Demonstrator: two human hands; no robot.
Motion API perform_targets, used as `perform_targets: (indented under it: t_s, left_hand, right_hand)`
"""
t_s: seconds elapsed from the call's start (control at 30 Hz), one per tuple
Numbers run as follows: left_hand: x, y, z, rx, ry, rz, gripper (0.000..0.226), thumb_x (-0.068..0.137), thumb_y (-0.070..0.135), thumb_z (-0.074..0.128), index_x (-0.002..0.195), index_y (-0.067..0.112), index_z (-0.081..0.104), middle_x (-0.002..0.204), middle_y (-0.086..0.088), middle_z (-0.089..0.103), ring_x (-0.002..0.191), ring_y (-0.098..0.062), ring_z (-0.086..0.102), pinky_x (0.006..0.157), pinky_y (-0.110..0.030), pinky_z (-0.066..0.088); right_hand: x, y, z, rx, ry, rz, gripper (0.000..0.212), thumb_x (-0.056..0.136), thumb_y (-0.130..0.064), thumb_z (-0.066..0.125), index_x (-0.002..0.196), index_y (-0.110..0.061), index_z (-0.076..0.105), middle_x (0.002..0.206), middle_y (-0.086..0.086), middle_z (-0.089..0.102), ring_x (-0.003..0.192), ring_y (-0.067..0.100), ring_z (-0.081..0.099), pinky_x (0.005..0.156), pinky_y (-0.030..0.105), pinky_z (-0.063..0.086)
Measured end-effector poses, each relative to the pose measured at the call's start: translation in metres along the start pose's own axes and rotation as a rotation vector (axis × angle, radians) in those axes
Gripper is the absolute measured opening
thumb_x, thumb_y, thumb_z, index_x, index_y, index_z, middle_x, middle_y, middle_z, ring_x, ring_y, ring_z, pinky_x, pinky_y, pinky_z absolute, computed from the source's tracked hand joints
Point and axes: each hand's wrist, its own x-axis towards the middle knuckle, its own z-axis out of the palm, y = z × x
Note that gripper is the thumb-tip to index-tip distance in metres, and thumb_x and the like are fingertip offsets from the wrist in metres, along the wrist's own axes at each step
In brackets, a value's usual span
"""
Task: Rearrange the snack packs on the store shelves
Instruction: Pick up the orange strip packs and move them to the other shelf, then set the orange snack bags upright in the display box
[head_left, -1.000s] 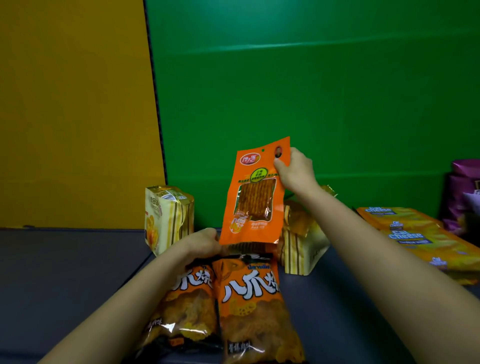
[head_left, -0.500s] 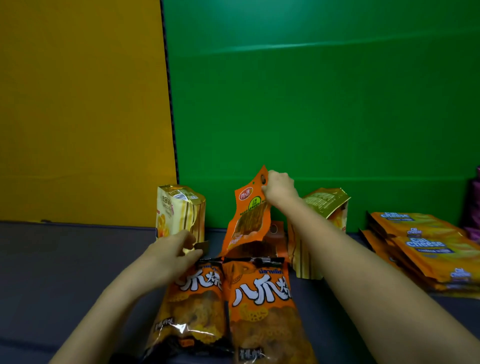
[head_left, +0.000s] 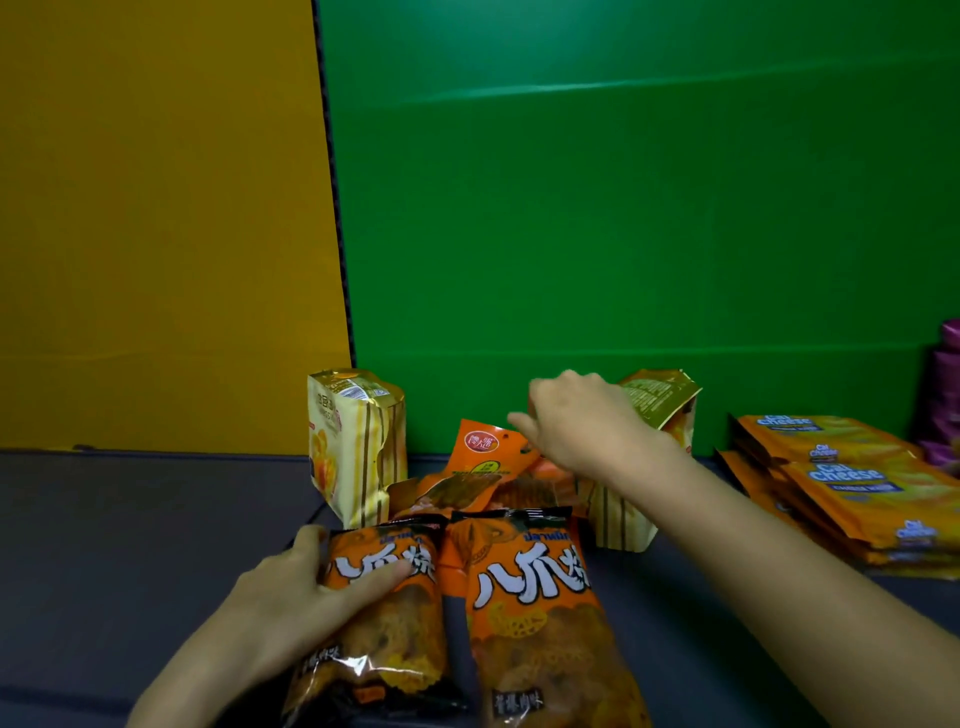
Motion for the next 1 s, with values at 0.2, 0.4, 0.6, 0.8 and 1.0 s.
perform_targets:
  t_s: [0.2, 0.4, 0.6, 0.8, 1.0]
  left_hand:
    - [0.000, -0.004, 0.001, -0.199, -0.061, 0.031, 0.121, 0.008, 0.093, 0.048, 0.112, 0.033, 0.030, 0.094, 0.018, 0.052, 0.093, -0.014, 0.058, 0.075, -0.026, 0.043]
    - [-0.007, -0.008, 0.002, -0.507, -0.068, 0.075, 0.142, -0.001, 0.075, 0.070, 0.126, 0.030, 0.024, 0.095, 0.011, 0.054, 0.084, -0.010, 0.060, 0.067, -0.027, 0.049]
    - [-0.015, -0.014, 0.005, -0.735, -0.049, 0.118, 0.156, -0.004, 0.064, 0.079, 0.138, 0.028, 0.024, 0.104, 0.006, 0.054, 0.089, -0.016, 0.062, 0.063, -0.030, 0.050]
    - [-0.030, -0.004, 0.008, -0.996, 0.069, 0.165, 0.111, 0.020, 0.031, 0.092, 0.121, 0.019, 0.048, 0.105, -0.008, 0.066, 0.085, -0.030, 0.069, 0.060, -0.036, 0.056]
    - [-0.049, 0.045, 0.001, -1.108, 0.205, 0.400, 0.061, 0.037, 0.036, 0.085, 0.094, 0.029, 0.063, 0.089, 0.001, 0.075, 0.073, -0.014, 0.073, 0.049, -0.023, 0.055]
  right_hand:
    - [-0.094, -0.002, 0.014, 0.228, -0.284, 0.078, 0.092, 0.065, -0.088, 0.028, 0.129, -0.023, 0.034, 0.121, 0.001, 0.058, 0.112, 0.024, 0.055, 0.098, 0.043, 0.042]
    - [-0.105, -0.004, 0.044, 0.496, -0.382, 0.191, 0.109, 0.060, -0.085, 0.047, 0.145, -0.027, 0.010, 0.137, -0.006, 0.050, 0.125, 0.024, 0.048, 0.101, 0.038, 0.040]
    - [-0.106, 0.003, 0.052, 0.763, -0.301, 0.258, 0.093, 0.065, -0.065, 0.066, 0.139, -0.032, 0.020, 0.126, -0.012, 0.049, 0.122, 0.017, 0.048, 0.100, 0.029, 0.039]
    - [-0.122, 0.015, 0.047, 0.851, -0.073, 0.372, 0.081, 0.066, -0.057, 0.071, 0.131, -0.028, 0.033, 0.117, -0.010, 0.052, 0.115, 0.017, 0.051, 0.097, 0.032, 0.041]
    - [-0.161, 0.048, 0.020, 1.002, 0.256, 0.456, 0.068, 0.064, -0.048, 0.076, 0.122, -0.028, 0.048, 0.113, -0.011, 0.061, 0.107, 0.014, 0.058, 0.092, 0.032, 0.046]
